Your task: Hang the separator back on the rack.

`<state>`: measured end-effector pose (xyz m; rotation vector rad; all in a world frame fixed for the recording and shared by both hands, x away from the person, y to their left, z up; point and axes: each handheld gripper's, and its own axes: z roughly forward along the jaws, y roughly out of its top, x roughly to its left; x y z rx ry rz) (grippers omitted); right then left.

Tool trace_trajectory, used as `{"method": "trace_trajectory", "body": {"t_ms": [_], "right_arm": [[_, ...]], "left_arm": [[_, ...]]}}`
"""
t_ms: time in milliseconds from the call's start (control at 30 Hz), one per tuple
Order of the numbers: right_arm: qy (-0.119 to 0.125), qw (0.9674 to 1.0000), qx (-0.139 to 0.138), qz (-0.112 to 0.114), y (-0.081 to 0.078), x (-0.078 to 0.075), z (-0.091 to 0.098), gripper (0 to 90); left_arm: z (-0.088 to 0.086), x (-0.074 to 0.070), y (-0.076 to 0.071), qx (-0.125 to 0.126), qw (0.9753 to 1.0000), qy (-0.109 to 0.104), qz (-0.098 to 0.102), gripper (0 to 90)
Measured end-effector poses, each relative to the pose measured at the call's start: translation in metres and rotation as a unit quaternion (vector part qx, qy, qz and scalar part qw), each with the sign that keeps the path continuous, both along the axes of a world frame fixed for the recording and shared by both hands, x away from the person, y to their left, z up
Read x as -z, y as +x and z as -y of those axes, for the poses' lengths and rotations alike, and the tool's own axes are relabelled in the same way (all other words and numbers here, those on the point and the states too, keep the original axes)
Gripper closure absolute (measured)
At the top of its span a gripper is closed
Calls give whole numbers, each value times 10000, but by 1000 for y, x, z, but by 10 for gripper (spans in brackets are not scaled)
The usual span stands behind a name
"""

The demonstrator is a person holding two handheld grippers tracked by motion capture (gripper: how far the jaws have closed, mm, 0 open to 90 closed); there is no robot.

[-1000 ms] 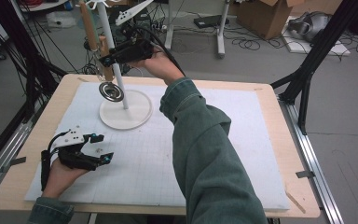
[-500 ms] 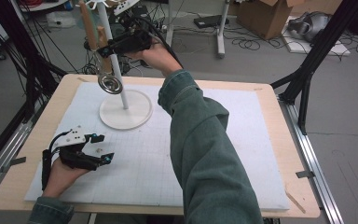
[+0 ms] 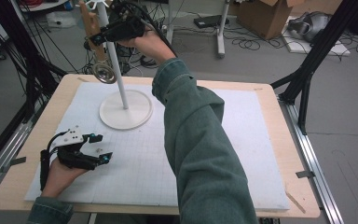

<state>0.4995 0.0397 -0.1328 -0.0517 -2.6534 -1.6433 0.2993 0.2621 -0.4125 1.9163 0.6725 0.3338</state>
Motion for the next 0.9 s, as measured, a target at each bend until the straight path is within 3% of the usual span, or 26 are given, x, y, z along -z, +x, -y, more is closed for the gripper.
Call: {"method": "trace_trajectory", "body": {"t_ms": [300, 400, 900], "right_arm": [[-33, 9999, 105, 21, 5, -10, -7, 724], [-33, 9998, 174, -67, 9, -8, -7, 724], [37, 9994, 323, -101, 15, -7, -5, 725]], "left_arm": [[-1, 1, 0, -2, 10000, -5, -16, 177], [-1, 0, 0, -3, 10000, -20, -13, 177], [-2, 0, 0, 8, 10000, -13, -8, 177]]}}
